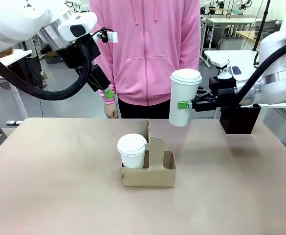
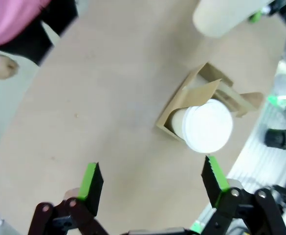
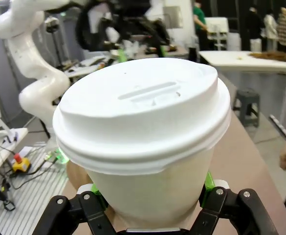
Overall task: Pour a drink into a cup and package it in a carrier.
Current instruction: Insert the held 600 ml Paper Cup into the Cup Carrier.
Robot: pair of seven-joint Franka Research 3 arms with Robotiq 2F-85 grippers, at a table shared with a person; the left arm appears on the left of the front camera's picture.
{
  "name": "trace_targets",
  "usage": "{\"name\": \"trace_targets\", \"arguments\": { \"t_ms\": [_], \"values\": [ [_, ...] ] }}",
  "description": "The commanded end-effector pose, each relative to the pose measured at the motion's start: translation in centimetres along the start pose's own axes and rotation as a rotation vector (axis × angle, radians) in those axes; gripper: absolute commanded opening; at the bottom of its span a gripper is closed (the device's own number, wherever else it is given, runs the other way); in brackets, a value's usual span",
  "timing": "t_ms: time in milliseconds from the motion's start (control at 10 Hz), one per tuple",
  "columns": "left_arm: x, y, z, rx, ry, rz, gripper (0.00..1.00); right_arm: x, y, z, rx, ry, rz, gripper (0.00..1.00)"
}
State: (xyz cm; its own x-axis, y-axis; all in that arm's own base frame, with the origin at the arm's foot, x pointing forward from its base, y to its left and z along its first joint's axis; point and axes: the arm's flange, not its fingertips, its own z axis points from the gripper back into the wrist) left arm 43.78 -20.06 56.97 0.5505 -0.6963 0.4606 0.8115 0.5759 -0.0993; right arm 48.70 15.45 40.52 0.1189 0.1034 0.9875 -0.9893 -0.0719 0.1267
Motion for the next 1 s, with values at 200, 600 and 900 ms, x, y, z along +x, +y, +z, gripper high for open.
{"name": "trace_targets", "arguments": {
  "t_ms": [200,600,900],
  "values": [
    [-7.8,3.3,-0.2,-0.024,-0.220,-0.152,1.00,-2.8,0.8,-2.7,0.171,0.011,0.042,0.81],
    [-14.4,5.2,-2.5,-0.080,-0.325,-0.285,1.00,-4.8,2.6,-3.4,0.206,0.023,0.020,0.81],
    [-17.8,6.2,-3.9,-0.092,-0.323,-0.255,1.00,-6.8,3.1,-4.8,0.229,0.028,0.015,0.81]
  ]
}}
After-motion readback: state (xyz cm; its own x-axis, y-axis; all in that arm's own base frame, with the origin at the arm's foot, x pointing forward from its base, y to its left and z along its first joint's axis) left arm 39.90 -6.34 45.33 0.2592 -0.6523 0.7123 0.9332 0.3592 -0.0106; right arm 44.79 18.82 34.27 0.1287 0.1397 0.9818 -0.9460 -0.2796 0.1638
